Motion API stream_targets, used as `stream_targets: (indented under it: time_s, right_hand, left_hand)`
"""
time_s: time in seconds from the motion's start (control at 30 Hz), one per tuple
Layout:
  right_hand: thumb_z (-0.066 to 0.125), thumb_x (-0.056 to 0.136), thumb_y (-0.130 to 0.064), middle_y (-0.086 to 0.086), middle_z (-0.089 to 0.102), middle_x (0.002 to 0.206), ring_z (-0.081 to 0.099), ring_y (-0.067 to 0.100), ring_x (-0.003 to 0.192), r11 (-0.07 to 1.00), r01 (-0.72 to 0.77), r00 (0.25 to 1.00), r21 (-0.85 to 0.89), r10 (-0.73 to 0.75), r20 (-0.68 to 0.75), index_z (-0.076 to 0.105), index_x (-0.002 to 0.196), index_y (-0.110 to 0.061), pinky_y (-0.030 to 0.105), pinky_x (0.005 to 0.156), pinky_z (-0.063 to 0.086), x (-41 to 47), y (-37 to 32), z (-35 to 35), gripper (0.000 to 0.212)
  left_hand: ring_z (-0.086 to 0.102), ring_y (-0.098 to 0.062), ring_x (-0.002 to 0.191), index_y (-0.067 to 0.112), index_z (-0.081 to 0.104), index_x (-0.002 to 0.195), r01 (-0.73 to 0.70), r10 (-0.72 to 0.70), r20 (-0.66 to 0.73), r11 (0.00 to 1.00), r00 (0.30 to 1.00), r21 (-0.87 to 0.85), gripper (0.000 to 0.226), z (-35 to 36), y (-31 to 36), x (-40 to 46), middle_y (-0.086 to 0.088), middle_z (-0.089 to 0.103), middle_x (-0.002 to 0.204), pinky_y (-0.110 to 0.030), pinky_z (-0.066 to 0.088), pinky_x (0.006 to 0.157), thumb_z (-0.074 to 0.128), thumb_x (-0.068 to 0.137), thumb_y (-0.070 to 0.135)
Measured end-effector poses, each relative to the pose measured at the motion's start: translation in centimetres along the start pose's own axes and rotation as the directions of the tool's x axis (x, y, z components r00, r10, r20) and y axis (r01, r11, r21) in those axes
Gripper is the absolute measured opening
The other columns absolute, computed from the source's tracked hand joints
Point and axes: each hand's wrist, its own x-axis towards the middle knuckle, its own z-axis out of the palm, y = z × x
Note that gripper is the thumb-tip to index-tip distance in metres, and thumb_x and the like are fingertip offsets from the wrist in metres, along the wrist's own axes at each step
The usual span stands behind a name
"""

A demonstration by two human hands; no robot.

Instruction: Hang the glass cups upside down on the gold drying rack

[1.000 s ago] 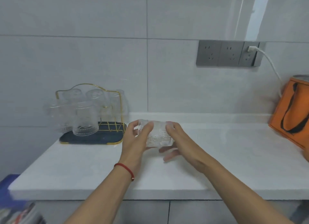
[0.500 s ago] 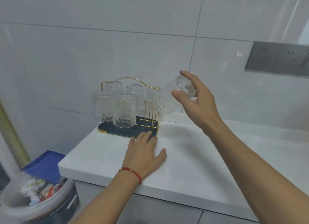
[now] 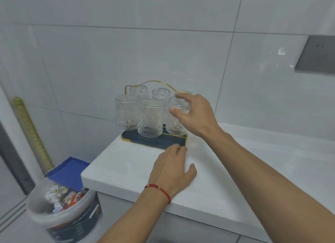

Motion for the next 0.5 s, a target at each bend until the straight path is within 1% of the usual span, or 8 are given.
stream_targets:
  time_s: [0.17, 0.27, 0.33, 0.4, 0.43, 0.47, 0.5]
  right_hand:
    - [0.060, 0.088, -0.061, 0.004, 0.067, 0.132, 0.056, 0.025, 0.130, 1.000, -0.009, 1.000, 0.003, 0.009, 0.024, 0.065, 0.136, -0.034, 0.045, 0.106, 0.047, -0.7, 1.0, 1.0, 0.056]
    - [0.056, 0.092, -0.063, 0.003, 0.065, 0.132, 0.054, 0.024, 0.130, 1.000, -0.003, 0.999, -0.018, 0.004, 0.046, 0.060, 0.141, -0.033, 0.043, 0.104, 0.047, -1.1, 1.3, 1.2, 0.057]
    - [0.055, 0.094, -0.063, 0.006, 0.061, 0.133, 0.051, 0.026, 0.131, 1.000, -0.010, 0.998, -0.029, 0.011, 0.057, 0.055, 0.145, -0.033, 0.043, 0.103, 0.046, -1.2, 1.3, 1.4, 0.059]
    - [0.056, 0.096, -0.060, 0.008, 0.055, 0.138, 0.047, 0.026, 0.133, 1.000, -0.008, 0.997, -0.019, 0.009, 0.071, 0.046, 0.152, -0.031, 0.042, 0.104, 0.044, -1.8, 1.2, 1.3, 0.064]
    - [0.057, 0.098, -0.056, 0.009, 0.052, 0.141, 0.045, 0.026, 0.133, 1.000, 0.003, 0.999, 0.000, -0.003, 0.049, 0.042, 0.154, -0.029, 0.040, 0.105, 0.043, -2.3, 1.3, 1.2, 0.064]
    - [0.058, 0.099, -0.051, 0.008, 0.050, 0.141, 0.044, 0.025, 0.133, 1.000, 0.021, 1.000, 0.023, -0.020, -0.018, 0.043, 0.153, -0.026, 0.037, 0.105, 0.041, -3.0, 1.3, 0.9, 0.062]
    - [0.060, 0.100, -0.044, 0.006, 0.051, 0.139, 0.044, 0.024, 0.132, 0.998, 0.038, 0.994, 0.057, -0.032, -0.108, 0.047, 0.150, -0.023, 0.034, 0.106, 0.041, -3.5, 1.5, 0.5, 0.055]
  left_hand:
    - [0.055, -0.025, 0.109, 0.012, 0.059, 0.116, -0.005, 0.005, -0.019, 1.000, 1.000, -0.002, 0.047, 0.4, -0.1, 0.1, -0.005, 0.060, 0.116, -0.041, 0.050, 0.090, 0.051, 0.085, 0.046]
    - [0.054, -0.024, 0.112, 0.011, 0.059, 0.114, -0.012, 0.012, -0.047, 1.000, 0.999, -0.010, 0.046, 0.3, 0.0, 0.0, -0.005, 0.060, 0.117, -0.040, 0.050, 0.090, 0.051, 0.084, 0.044]
    - [0.051, -0.023, 0.117, 0.011, 0.060, 0.116, -0.037, 0.035, -0.059, 0.999, 0.998, -0.031, 0.043, 0.4, -0.1, -0.1, -0.005, 0.060, 0.120, -0.040, 0.051, 0.091, 0.053, 0.085, 0.040]
    - [0.050, -0.023, 0.119, 0.011, 0.060, 0.119, -0.095, 0.090, -0.089, 0.994, 0.992, -0.051, 0.037, 0.1, -0.1, -0.3, -0.005, 0.059, 0.122, -0.042, 0.053, 0.089, 0.055, 0.087, 0.028]
    - [0.051, -0.024, 0.118, 0.012, 0.061, 0.119, -0.142, 0.135, -0.121, 0.988, 0.983, -0.053, 0.033, 0.1, -0.3, -0.5, -0.005, 0.060, 0.121, -0.043, 0.054, 0.086, 0.056, 0.088, 0.020]
    - [0.054, -0.025, 0.115, 0.012, 0.062, 0.117, -0.174, 0.165, -0.142, 0.983, 0.976, -0.051, 0.030, -0.3, -0.2, -0.8, -0.005, 0.062, 0.119, -0.044, 0.055, 0.081, 0.056, 0.088, 0.013]
    - [0.057, -0.025, 0.109, 0.011, 0.064, 0.114, -0.210, 0.195, -0.177, 0.975, 0.965, -0.069, 0.028, -0.5, -0.1, -1.0, -0.005, 0.064, 0.114, -0.044, 0.054, 0.078, 0.057, 0.088, 0.007]
